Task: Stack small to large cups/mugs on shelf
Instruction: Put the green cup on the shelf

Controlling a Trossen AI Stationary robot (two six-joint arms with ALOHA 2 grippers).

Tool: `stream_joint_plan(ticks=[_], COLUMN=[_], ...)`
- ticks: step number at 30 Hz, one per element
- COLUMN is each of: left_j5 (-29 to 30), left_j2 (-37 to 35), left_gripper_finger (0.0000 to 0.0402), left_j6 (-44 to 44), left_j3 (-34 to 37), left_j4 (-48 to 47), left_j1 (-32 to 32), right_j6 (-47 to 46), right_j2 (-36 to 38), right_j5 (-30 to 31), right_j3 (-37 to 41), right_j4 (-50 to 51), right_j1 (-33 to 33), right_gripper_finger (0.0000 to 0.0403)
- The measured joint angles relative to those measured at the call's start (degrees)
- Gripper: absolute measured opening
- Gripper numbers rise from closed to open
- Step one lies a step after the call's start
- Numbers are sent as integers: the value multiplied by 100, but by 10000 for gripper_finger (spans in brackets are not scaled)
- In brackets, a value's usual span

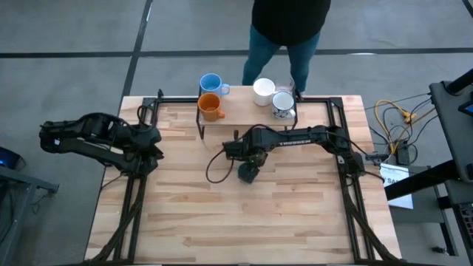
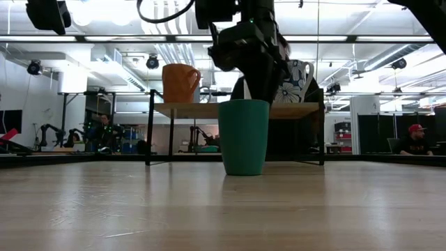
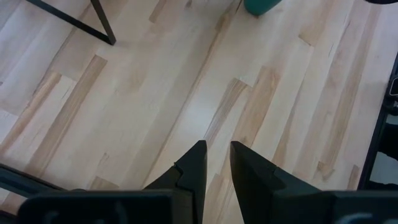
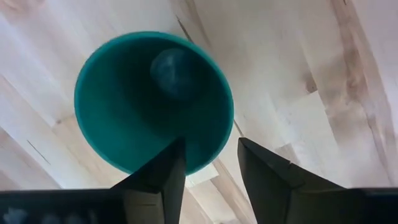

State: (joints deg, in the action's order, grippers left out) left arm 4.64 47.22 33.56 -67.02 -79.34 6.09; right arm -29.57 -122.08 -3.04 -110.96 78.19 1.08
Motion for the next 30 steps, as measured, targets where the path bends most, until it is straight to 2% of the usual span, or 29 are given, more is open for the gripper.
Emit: stream_joint_plan(ticks=[20,23,28,30], left_j5=[2,2,4,4], left_j2=[0,0,0,0], left_gripper_finger=[57,57,57,57], left_j6=[2,2,0,-56], left_j3=[0,0,0,0], left_j4=[-1,-1,-1,-1], left_j1=[1,0,0,1], right_j6=[130,259,378,426], right_j2=[0,0,0,0], right_j5=[-7,4,-98,-244], right_j3=[182,182,182,182], right_j4=[33,33,33,36], right_j1=[2,0,0,2], right_gripper_finger=[127,102,22,12])
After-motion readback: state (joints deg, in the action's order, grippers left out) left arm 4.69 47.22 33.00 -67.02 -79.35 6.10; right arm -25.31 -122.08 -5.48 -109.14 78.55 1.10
